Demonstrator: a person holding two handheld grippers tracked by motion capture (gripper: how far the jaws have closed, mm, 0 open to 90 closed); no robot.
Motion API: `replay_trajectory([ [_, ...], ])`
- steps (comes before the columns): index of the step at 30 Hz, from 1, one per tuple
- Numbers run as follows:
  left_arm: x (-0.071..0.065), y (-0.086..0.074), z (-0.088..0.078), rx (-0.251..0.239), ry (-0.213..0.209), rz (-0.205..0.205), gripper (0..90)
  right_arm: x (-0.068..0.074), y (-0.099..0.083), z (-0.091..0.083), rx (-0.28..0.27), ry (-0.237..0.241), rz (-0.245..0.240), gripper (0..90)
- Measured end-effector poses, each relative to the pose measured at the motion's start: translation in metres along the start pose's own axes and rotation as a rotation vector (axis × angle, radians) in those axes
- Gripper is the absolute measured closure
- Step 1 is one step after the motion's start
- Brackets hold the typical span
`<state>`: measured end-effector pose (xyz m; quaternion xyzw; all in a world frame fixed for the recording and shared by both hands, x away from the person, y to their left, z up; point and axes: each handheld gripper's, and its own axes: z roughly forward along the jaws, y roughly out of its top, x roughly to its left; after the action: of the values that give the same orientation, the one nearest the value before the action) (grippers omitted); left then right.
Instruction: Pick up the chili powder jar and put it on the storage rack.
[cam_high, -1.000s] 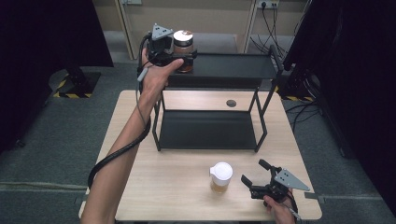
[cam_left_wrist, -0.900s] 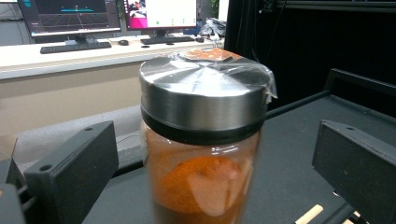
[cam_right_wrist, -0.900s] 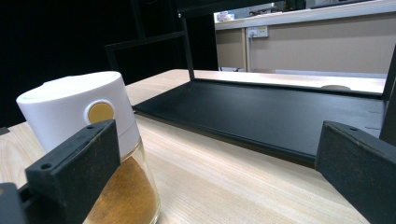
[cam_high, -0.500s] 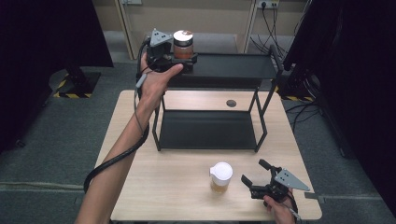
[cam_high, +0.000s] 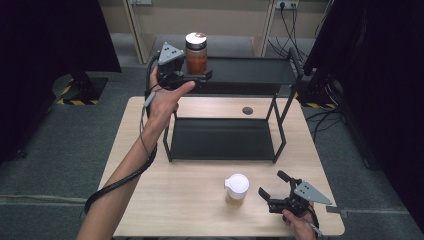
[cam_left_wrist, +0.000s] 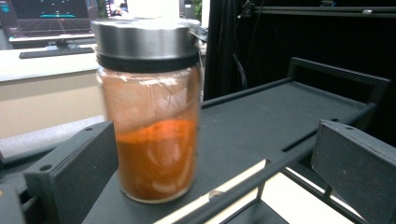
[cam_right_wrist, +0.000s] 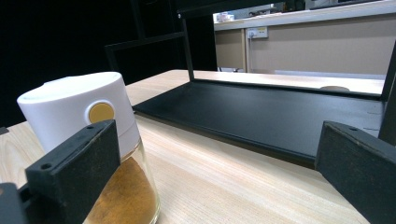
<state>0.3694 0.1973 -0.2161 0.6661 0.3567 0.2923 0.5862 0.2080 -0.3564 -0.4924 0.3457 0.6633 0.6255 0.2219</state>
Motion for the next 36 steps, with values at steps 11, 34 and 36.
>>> replay_trajectory([
  [11,-0.009,-0.021,-0.017,-0.034,-0.061,0.019,0.3,0.000,0.000,0.000,0.001,0.001,0.001,0.4],
  [34,-0.022,-0.065,-0.040,-0.069,-0.166,0.024,0.3,0.001,0.000,0.001,0.004,0.003,0.003,0.5],
  [36,-0.023,-0.069,-0.042,-0.075,-0.172,0.022,0.3,0.001,0.000,0.001,0.004,0.003,0.004,0.5],
])
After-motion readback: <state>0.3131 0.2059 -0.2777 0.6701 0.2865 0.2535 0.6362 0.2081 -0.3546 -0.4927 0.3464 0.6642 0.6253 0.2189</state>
